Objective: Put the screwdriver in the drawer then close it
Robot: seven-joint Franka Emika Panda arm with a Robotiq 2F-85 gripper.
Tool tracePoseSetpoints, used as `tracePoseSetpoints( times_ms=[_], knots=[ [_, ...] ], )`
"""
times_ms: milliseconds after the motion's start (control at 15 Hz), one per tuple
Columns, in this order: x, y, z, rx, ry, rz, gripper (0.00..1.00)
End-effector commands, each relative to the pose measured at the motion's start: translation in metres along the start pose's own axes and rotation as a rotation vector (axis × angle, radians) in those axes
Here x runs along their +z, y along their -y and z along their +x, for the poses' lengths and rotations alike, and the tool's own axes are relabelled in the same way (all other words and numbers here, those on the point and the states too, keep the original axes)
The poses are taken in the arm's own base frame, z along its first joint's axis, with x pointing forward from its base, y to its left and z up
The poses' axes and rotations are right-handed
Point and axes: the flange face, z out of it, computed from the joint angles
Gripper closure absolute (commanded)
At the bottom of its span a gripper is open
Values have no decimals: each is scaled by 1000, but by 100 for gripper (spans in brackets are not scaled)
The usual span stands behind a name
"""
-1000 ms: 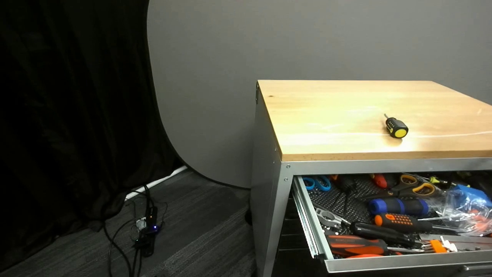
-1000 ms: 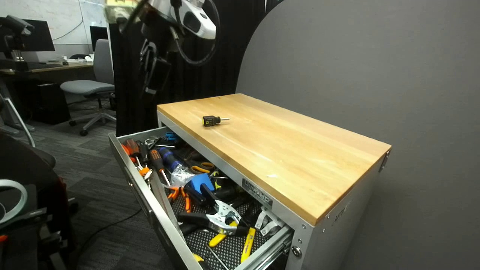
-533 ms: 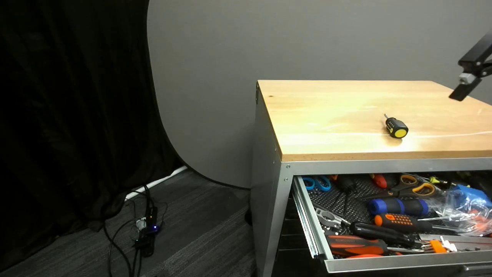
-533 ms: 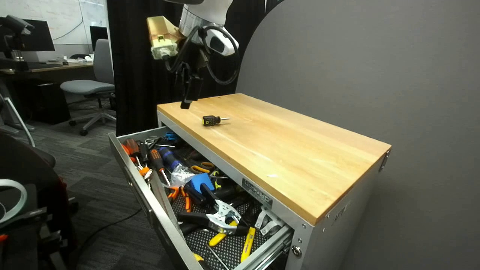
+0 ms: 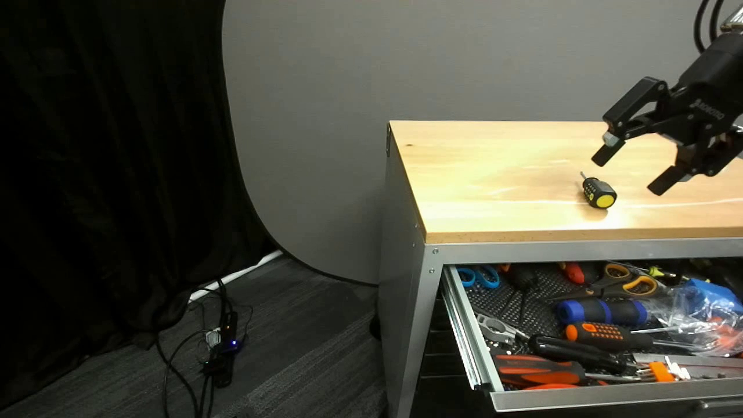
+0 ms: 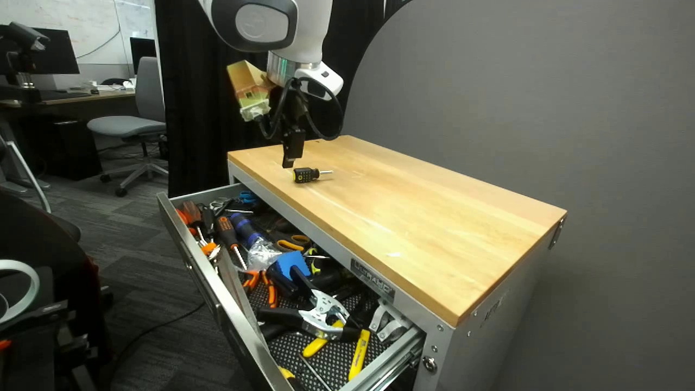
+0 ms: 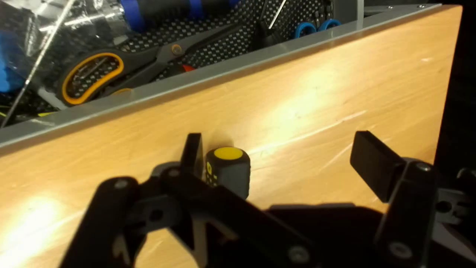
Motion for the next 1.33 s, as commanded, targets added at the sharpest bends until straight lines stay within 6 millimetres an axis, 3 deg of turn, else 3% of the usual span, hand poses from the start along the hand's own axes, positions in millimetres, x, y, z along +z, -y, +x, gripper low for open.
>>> tracePoseSetpoints(
  times_ms=[0,333,400,467,733,1000,1067,1267],
  knots=[
    [14,12,13,-45,-83,-12,0],
    [35,9,19,-112,-169,-94,0],
    [38,8,20,-125,-184,-107,25],
    [41,7,20,-137,-195,-116,27],
    [46,1,23,-153,-237,-143,58],
    [38,-8,24,-124,-246,-165,87],
    [35,-13,22,-114,-240,-179,83],
    [16,-33,8,-85,-179,-229,84]
  ],
)
